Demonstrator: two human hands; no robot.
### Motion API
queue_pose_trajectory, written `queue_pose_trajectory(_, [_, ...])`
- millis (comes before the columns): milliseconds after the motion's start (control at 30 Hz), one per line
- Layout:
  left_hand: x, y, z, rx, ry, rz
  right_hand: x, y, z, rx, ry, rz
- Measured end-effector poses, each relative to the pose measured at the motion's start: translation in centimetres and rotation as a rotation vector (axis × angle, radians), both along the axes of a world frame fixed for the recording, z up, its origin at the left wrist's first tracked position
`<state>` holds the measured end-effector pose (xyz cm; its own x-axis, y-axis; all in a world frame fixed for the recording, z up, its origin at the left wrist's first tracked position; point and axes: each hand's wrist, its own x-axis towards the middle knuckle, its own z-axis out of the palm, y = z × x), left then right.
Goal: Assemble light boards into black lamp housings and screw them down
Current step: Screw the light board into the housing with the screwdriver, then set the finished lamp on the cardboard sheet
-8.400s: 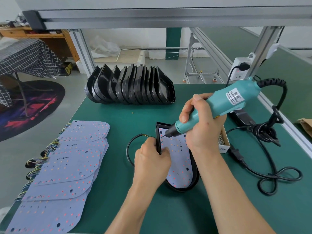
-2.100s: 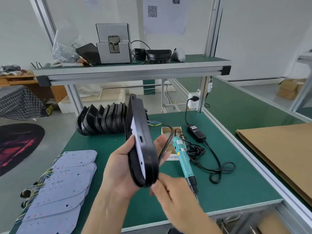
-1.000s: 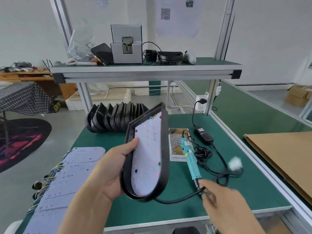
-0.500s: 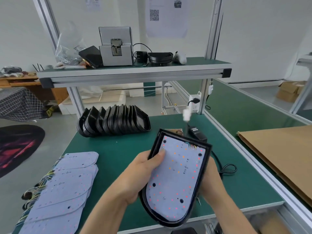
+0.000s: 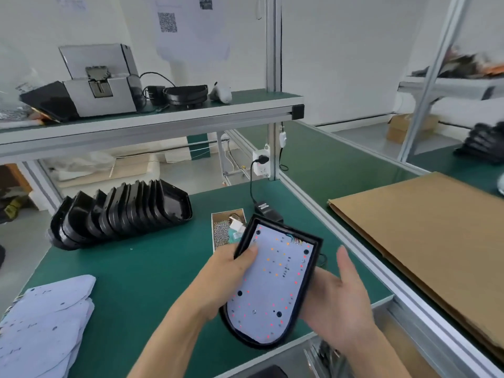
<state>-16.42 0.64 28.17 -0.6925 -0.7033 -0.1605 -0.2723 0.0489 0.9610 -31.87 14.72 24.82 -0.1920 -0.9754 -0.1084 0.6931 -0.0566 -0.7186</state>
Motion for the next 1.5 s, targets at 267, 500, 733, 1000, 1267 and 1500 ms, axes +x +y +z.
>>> queue_pose_trajectory(267, [-9.6,3.0,-0.5,-0.258,-0.041,-0.123,-4.0,3.2,-1.2,0.248,0.247,-0.619])
queue_pose_trajectory(500, [-13.0,5.8,-0.3,-0.303,0.033,-0.153,-17.4,4.7,-1.9,0.284,-0.122,-0.958])
queue_pose_trajectory(733, [-11.6,6.2,-2.2,-0.358,0.006,-0.128,-24.9,0.9,-2.7,0.292,-0.160,-0.917])
queue_pose_trajectory(1000, [-7.8,4.5,-2.7,-0.292,0.063,-0.079,-28.0,-1.7,-4.7,0.968,0.361,-0.979])
queue_pose_trajectory(1267, [-5.7,4.3,-2.7,-0.280,0.079,-0.069,-27.6,-3.3,-2.4,1.159,0.619,-0.980])
queue_pose_trajectory(1500, [-3.2,3.9,-2.6,-0.265,0.060,-0.012,-27.4,-3.0,-4.3,1.308,0.772,-1.085])
